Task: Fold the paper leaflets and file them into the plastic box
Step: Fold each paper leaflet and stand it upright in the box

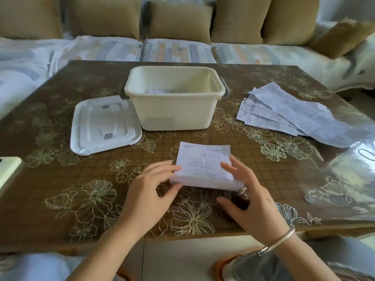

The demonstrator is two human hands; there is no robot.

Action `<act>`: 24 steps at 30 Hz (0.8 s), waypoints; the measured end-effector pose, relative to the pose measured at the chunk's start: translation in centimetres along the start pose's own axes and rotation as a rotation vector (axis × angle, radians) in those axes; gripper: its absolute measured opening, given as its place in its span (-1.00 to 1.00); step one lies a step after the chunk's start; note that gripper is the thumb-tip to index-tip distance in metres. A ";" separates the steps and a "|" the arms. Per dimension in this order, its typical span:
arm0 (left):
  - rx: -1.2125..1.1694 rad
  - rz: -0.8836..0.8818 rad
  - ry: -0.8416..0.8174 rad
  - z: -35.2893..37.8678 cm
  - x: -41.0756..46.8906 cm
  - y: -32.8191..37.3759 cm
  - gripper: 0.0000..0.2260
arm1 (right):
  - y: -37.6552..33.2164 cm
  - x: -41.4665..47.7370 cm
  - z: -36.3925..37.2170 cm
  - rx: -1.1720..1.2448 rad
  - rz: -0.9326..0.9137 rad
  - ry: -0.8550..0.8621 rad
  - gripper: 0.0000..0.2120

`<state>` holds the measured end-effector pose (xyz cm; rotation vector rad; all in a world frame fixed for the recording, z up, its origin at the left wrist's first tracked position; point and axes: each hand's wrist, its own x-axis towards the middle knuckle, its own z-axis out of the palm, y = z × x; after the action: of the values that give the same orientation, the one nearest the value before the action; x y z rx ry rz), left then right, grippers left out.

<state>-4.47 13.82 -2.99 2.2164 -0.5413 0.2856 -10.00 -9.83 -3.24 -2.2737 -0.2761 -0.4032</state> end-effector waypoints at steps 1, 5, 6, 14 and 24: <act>-0.071 -0.059 0.012 -0.4 0.1 0.3 -0.82 | 0.0 0.2 -0.3 0.049 0.050 0.023 -0.19; -0.299 -0.222 0.018 -1.8 1.0 1.8 -0.81 | -0.3 1.0 -0.8 0.177 0.118 0.034 -0.33; -0.343 -0.236 0.020 -2.1 1.4 2.2 -0.83 | -0.6 1.2 -0.9 0.210 0.111 0.040 -0.37; -0.578 -0.460 0.184 -3.9 3.9 3.9 -0.92 | -1.8 2.4 -1.6 0.437 0.012 0.082 -0.35; -0.310 -0.600 0.130 -0.2 3.4 -0.7 -0.81 | 0.3 2.5 0.5 -0.217 -0.215 0.027 -0.80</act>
<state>-1.18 13.41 -2.10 1.9335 0.1534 0.0234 -7.50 -9.51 -2.83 -2.4565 -0.4863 -0.6001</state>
